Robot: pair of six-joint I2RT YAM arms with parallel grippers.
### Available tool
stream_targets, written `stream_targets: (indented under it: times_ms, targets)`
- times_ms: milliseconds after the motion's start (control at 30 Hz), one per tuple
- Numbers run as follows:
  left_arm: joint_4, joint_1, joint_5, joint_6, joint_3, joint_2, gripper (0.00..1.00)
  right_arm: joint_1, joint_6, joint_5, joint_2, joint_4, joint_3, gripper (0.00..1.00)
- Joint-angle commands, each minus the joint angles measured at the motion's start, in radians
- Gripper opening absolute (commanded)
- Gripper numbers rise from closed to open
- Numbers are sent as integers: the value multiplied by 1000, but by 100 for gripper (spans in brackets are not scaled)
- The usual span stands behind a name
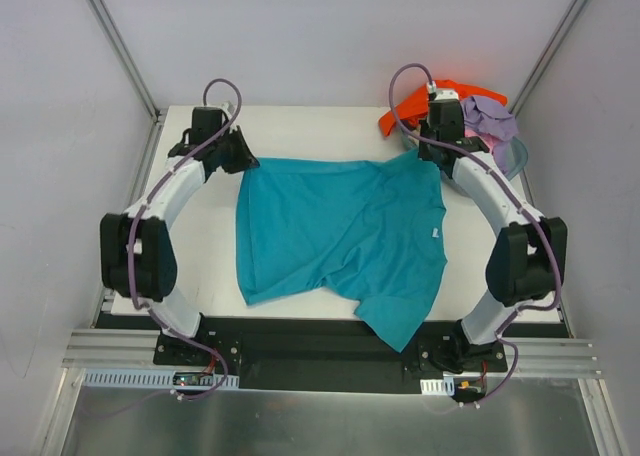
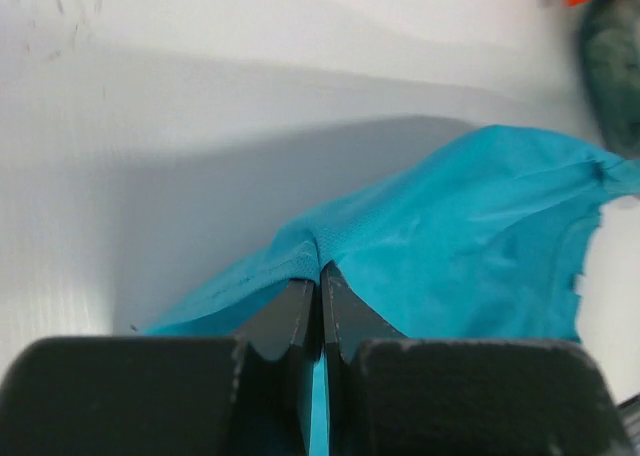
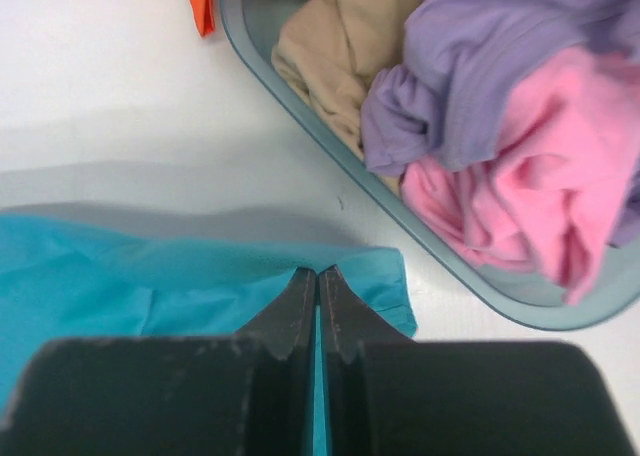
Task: Fold and stack the t-shirts
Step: Flatten out the tshirt
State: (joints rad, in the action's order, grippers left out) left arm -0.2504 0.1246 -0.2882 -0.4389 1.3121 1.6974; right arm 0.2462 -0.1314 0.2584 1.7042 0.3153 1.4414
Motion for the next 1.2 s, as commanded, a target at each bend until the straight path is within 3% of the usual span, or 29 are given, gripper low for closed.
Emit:
stream_targets:
  times_ms: [0, 300, 600, 767, 933, 1167]
  targets:
    - [11, 1, -45, 6, -16, -258, 0, 1, -49, 47, -202, 30, 59, 1]
    - [7, 1, -88, 16, 12, -669, 0, -1, -143, 27, -566, 103, 161, 1]
    - [-41, 1, -32, 16, 71, -950, 0, -1, -178, -103, -762, 180, 309, 1]
    - [-90, 1, -45, 15, 140, -1005, 0, -1, -174, -186, -811, 231, 413, 1]
    - [-102, 1, -3, 74, 219, -1006, 0, -1, -186, -176, -822, 209, 441, 1]
    - [-122, 1, 193, 114, 214, -816, 0, -1, -211, -137, -680, 179, 432, 1]
